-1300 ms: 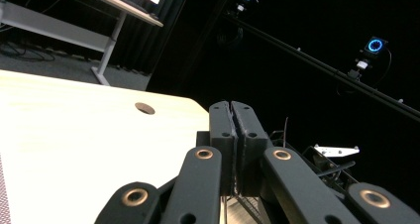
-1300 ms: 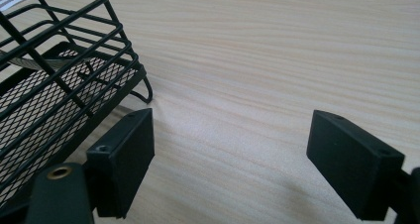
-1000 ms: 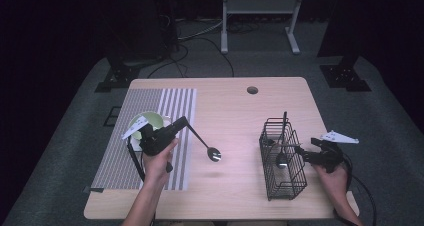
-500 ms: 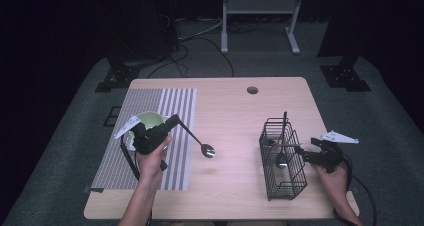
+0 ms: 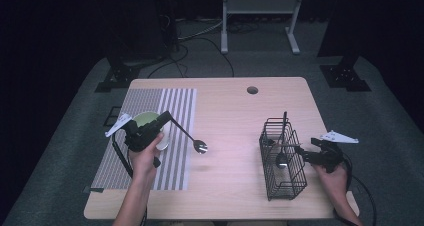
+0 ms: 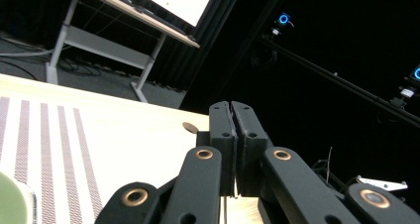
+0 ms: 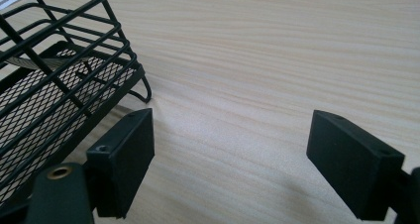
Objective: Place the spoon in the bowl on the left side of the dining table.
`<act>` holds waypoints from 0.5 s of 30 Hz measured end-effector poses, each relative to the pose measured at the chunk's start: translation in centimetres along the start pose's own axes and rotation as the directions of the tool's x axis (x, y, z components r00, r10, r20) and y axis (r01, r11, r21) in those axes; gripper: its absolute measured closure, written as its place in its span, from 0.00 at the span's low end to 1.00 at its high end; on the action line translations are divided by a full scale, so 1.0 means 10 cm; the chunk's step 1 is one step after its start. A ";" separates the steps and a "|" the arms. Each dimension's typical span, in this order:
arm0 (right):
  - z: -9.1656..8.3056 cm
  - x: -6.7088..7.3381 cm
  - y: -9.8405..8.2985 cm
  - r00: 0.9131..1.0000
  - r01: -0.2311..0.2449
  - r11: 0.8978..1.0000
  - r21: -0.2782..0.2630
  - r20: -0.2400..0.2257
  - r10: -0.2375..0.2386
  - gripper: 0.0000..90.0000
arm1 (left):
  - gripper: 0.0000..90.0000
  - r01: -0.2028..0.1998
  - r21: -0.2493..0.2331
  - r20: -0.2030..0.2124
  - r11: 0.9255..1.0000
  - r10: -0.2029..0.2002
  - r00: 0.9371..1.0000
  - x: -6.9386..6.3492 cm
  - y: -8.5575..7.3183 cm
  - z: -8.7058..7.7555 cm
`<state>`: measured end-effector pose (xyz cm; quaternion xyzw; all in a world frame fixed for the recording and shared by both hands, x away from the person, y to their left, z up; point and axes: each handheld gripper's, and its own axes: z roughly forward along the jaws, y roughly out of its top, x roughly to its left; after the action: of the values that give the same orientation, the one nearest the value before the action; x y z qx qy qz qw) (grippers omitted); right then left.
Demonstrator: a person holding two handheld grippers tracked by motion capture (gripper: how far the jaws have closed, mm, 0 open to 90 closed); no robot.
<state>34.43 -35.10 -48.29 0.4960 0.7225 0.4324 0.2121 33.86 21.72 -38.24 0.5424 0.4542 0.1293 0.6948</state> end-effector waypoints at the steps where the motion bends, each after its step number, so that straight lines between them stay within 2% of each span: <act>1: 0.00 0.00 0.00 1.000 0.000 1.000 0.000 0.000 0.000 0.19 | 0.99 -0.002 0.000 0.000 1.000 0.002 1.000 0.01 0.01 -0.01; 15: 0.00 0.00 0.00 1.000 0.001 1.000 0.002 0.000 -0.001 0.19 | 0.99 -0.012 -0.016 -0.038 1.000 0.012 0.999 0.10 0.14 -0.09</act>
<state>34.47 -35.11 -48.30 0.4960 0.7230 0.4317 0.2118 34.11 23.50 -37.50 0.5369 0.4630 0.1475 0.6896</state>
